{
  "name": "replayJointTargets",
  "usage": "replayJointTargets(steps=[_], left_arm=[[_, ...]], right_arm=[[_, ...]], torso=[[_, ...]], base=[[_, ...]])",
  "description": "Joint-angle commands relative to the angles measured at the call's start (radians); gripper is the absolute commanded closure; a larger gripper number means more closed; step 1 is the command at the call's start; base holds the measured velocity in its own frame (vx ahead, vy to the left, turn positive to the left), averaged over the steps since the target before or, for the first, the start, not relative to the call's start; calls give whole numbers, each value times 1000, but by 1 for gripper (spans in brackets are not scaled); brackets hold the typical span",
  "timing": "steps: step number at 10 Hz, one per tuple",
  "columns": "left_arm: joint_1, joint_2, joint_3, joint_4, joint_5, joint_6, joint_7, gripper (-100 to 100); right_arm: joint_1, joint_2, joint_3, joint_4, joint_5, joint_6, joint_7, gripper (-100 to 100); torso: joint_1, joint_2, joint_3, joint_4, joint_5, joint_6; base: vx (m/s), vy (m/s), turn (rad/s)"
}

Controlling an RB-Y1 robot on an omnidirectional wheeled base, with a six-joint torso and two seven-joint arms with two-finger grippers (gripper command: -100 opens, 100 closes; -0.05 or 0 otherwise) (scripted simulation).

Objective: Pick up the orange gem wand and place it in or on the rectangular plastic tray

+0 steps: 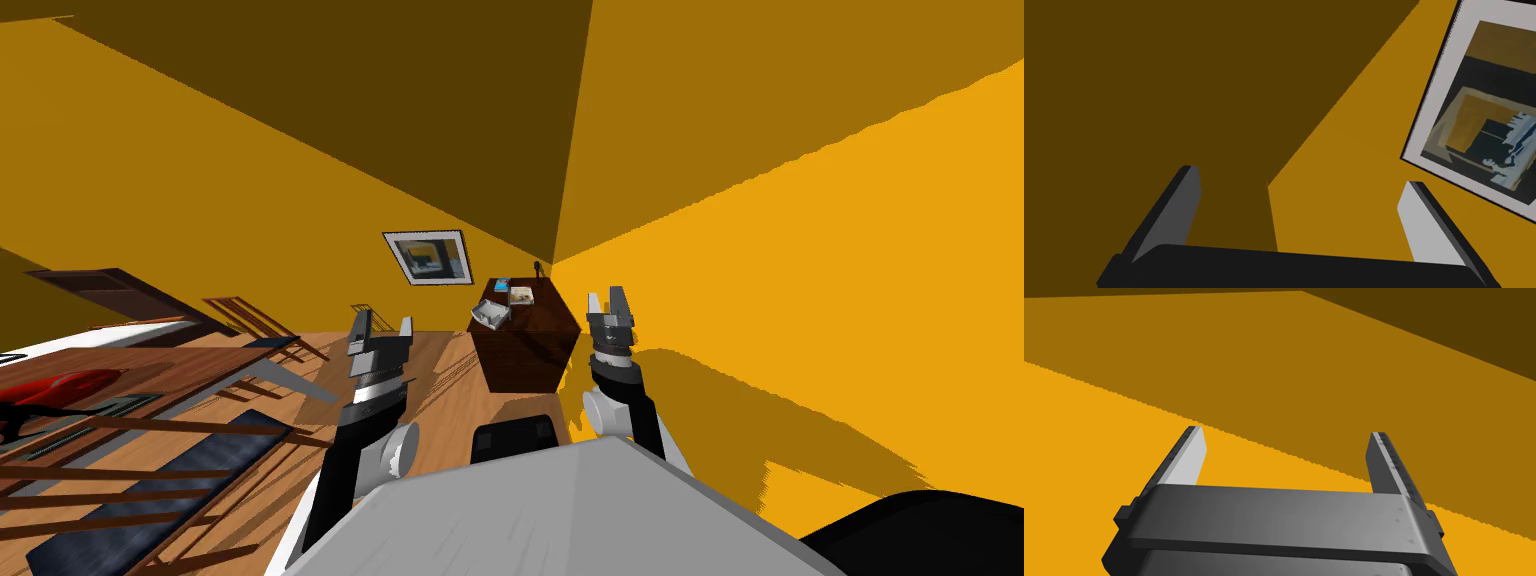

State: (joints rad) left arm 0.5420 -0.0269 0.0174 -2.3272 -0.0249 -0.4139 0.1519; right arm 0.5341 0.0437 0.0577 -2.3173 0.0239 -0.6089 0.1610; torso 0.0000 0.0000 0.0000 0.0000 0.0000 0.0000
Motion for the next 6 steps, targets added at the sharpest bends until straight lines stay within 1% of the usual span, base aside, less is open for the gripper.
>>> replayJointTargets(steps=[1, 3, 4, 6], left_arm=[[0, 0, 0, 0, 0, 0, 0, 0], [0, 0, 0, 0, 0, 0, 0, 0], [0, 0, 0, 0, 0, 0, 0, 0], [0, 0, 0, 0, 0, 0, 0, 0]], right_arm=[[-15, -42, 7, 12, 2, 3, -1, -100], [-52, -99, 22, 41, 6, 11, -1, -100], [-78, -124, 32, 62, 9, 16, 0, -100], [-140, -164, 57, 114, 16, 29, 5, -100]], torso=[[0, 0, 0, 0, 0, 0], [4, 1, 0, 0, 1, 0], [6, 1, 1, 0, 1, 0], [10, 1, 1, 0, 2, 0]], base=[[-6, 32, -80], [-23, 84, -156], [-18, 125, -206], [-20, 162, -275]])
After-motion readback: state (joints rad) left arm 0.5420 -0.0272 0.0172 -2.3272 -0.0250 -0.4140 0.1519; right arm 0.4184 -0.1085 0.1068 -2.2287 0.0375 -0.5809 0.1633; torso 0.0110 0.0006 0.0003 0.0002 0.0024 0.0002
